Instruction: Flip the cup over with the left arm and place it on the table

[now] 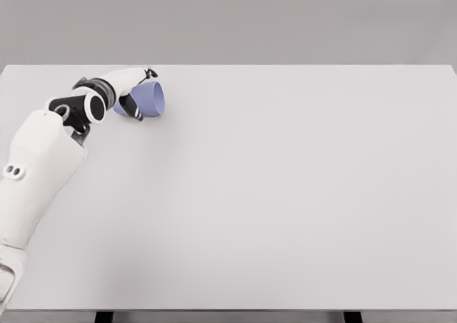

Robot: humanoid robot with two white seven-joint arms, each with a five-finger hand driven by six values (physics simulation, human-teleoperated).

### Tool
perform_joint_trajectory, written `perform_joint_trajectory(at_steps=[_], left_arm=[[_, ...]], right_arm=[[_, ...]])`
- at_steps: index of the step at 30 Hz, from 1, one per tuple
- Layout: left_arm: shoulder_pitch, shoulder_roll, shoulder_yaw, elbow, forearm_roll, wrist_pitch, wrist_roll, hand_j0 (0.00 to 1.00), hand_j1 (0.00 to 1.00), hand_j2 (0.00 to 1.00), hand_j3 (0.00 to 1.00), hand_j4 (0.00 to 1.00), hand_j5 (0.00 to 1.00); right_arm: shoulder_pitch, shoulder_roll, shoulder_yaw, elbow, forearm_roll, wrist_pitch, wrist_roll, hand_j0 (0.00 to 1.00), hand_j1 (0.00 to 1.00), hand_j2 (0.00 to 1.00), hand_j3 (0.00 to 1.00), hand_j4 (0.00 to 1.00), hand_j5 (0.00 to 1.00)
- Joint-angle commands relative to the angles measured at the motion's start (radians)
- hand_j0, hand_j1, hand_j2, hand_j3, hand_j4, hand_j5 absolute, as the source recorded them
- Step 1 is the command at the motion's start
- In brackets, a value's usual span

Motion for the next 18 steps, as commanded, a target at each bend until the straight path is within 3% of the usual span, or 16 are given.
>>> perform_joint_trajectory(at_steps=[1,7,10,18], left_arm=[[0.000,-0.007,-0.007,0.033,-0.004,-0.003,0.000,0.95,0.95,0.95,0.95,0.95,0.95],[-0.005,-0.031,-0.007,0.035,-0.034,-0.015,0.000,0.95,0.95,0.95,0.95,0.95,0.95],[-0.023,-0.044,-0.007,0.072,-0.039,-0.015,0.000,0.94,0.94,0.94,0.94,0.94,0.94],[-0.021,-0.047,-0.005,0.073,-0.037,-0.012,0.000,0.71,0.71,0.71,0.71,0.71,0.71]], right_arm=[[0.000,0.000,0.000,0.000,0.000,-0.001,0.000,1.00,1.00,1.00,1.00,1.00,1.00],[0.000,0.000,0.000,0.000,0.000,-0.001,0.000,1.00,1.00,1.00,1.00,1.00,1.00],[0.000,0.000,0.000,0.000,0.000,-0.001,0.000,1.00,1.00,1.00,1.00,1.00,1.00],[0.000,0.000,0.000,0.000,0.000,0.001,0.000,1.00,1.00,1.00,1.00,1.00,1.00]])
